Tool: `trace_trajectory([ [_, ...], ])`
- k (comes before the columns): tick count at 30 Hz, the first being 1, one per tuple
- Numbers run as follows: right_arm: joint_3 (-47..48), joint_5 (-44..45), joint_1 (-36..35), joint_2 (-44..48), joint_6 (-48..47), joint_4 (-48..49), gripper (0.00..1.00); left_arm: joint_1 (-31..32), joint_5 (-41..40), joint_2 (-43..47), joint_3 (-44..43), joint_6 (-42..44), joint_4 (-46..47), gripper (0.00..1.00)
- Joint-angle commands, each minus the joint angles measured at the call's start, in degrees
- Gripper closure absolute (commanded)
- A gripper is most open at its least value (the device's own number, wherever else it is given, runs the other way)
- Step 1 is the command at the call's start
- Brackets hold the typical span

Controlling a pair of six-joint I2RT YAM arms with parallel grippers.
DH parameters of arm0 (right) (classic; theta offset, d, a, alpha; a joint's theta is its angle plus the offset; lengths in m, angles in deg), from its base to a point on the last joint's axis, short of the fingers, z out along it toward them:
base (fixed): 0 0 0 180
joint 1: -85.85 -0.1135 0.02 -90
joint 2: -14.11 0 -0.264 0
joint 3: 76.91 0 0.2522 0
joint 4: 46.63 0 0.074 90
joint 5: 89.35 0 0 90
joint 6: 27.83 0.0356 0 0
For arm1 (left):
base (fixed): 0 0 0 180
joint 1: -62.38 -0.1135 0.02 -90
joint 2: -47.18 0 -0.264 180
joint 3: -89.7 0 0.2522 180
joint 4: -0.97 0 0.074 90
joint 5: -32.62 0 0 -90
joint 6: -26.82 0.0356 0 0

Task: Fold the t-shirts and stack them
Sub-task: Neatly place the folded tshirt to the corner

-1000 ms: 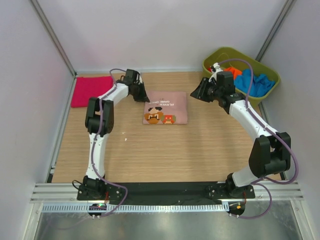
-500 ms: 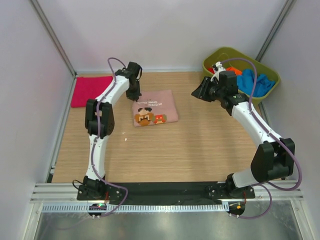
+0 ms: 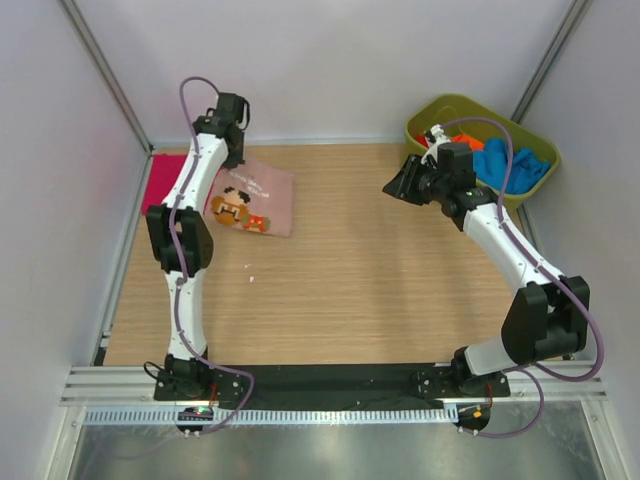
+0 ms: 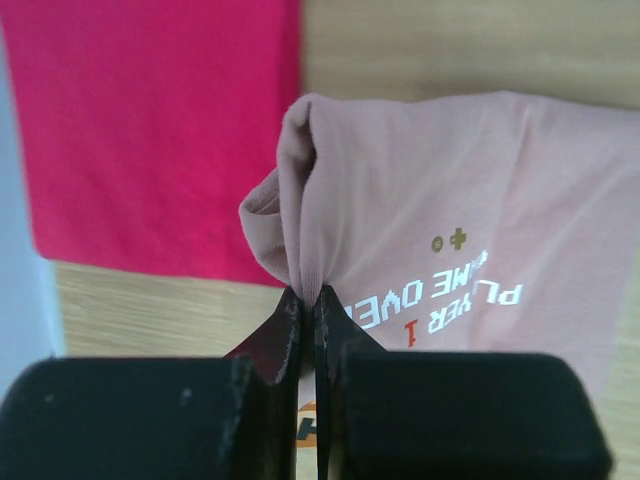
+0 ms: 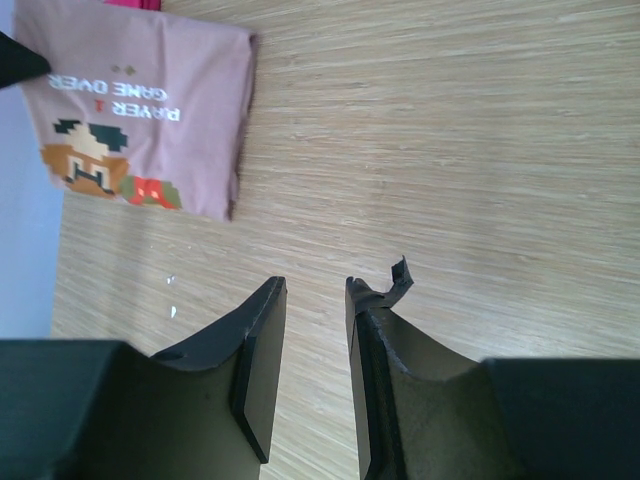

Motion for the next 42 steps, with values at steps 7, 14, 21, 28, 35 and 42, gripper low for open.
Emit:
trace_trajectory([
  [7, 3.7, 0.7, -0.2, -3.5, -0.8, 0.9, 0.62, -5.8, -5.3, -1.6, -7.5, 11.4, 6.8, 1.00],
  [14, 5.4, 1.8, -0.2, -5.5, -1.4, 0.3, 0.62, -9.4, -5.6, -1.0, -7.4, 16.1, 12.6, 1.00],
  [21, 8.7, 1.6, -0.3, -8.6, -1.5, -0.9, 0.62, -12.7, -0.5, 0.1, -7.9, 19.6, 15.8, 1.00],
  [28, 9.7, 1.2, -0.2, -11.5, -1.8, -1.2, 0.60, -18.3, 0.8, -8.8, -13.1, 21.5, 19.8, 1.00],
  [35, 10.6, 1.6, 0.0, -15.9, -1.9, -1.2, 0.59, -20.3, -7.5, -17.2, -14.7, 22.1, 29.3, 0.72],
  [42, 11.8, 2.3, 0.1, -16.8, -3.1, -3.2, 0.55, -16.1, -10.7, -11.7, -8.0, 17.5, 31.9, 0.43],
])
